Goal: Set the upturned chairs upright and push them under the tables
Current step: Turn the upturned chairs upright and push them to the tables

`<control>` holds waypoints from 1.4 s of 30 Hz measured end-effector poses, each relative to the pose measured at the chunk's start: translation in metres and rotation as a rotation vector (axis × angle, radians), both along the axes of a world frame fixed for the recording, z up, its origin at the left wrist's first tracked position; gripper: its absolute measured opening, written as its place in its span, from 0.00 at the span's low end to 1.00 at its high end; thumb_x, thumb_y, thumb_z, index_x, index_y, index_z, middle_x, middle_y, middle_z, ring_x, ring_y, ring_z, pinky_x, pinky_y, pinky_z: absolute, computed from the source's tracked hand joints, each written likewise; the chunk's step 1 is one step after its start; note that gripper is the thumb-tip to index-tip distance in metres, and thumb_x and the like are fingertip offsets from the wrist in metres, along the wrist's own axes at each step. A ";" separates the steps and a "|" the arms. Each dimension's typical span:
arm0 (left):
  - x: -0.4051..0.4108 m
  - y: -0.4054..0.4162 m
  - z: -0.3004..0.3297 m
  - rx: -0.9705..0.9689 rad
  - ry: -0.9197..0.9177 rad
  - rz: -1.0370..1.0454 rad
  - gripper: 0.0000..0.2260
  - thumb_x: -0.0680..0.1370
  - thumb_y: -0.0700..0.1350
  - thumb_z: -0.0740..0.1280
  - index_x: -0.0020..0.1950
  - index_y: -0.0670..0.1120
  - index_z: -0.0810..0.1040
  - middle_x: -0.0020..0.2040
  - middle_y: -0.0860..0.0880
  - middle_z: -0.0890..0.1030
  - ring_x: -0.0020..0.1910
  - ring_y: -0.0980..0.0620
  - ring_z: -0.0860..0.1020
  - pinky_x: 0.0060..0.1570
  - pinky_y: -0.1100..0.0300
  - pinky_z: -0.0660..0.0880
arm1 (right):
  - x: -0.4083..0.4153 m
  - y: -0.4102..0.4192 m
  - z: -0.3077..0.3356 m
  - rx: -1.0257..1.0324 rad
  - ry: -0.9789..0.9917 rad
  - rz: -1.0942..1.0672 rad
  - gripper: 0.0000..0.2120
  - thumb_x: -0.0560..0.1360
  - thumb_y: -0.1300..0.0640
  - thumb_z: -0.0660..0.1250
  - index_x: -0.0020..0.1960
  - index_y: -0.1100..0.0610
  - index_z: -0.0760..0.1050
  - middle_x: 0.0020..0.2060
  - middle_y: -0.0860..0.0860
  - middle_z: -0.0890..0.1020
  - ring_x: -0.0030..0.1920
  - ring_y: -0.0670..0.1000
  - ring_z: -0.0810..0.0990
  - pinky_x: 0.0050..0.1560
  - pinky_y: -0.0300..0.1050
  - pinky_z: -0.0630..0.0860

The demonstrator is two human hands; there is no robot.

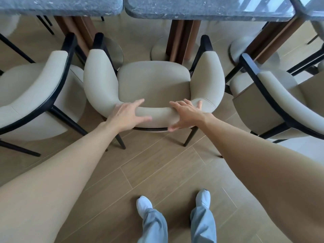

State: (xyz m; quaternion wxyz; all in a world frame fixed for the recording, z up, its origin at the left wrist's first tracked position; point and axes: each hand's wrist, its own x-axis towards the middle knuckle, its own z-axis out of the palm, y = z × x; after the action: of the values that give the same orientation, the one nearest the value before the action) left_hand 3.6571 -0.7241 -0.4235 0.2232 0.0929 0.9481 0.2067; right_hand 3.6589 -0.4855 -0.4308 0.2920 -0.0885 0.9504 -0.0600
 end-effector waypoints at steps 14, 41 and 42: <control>0.065 0.022 0.159 0.767 0.012 0.722 0.38 0.69 0.76 0.52 0.69 0.55 0.75 0.64 0.52 0.79 0.65 0.50 0.76 0.70 0.45 0.69 | 0.050 -0.052 0.153 -1.042 0.116 -0.520 0.26 0.81 0.42 0.60 0.74 0.56 0.70 0.72 0.50 0.74 0.66 0.42 0.69 0.65 0.37 0.62; 0.035 0.611 0.191 0.753 -0.003 0.277 0.27 0.77 0.68 0.57 0.64 0.52 0.79 0.60 0.51 0.82 0.61 0.50 0.78 0.63 0.53 0.72 | 0.112 0.514 0.198 -0.900 0.382 -0.872 0.24 0.81 0.41 0.60 0.67 0.56 0.76 0.63 0.49 0.80 0.58 0.45 0.76 0.56 0.38 0.68; 0.032 0.634 0.180 0.724 -0.013 0.249 0.23 0.80 0.65 0.57 0.65 0.51 0.78 0.61 0.51 0.82 0.62 0.50 0.78 0.61 0.57 0.70 | 0.114 0.540 0.193 -0.855 0.369 -0.892 0.25 0.80 0.40 0.61 0.69 0.56 0.75 0.64 0.49 0.79 0.59 0.46 0.76 0.57 0.39 0.68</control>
State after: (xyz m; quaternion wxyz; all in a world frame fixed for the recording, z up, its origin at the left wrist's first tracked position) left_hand 3.6892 -0.0900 -0.2439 0.1549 0.0486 0.8164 0.5542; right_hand 3.7731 0.0544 -0.2380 0.0099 0.1978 0.8227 -0.5329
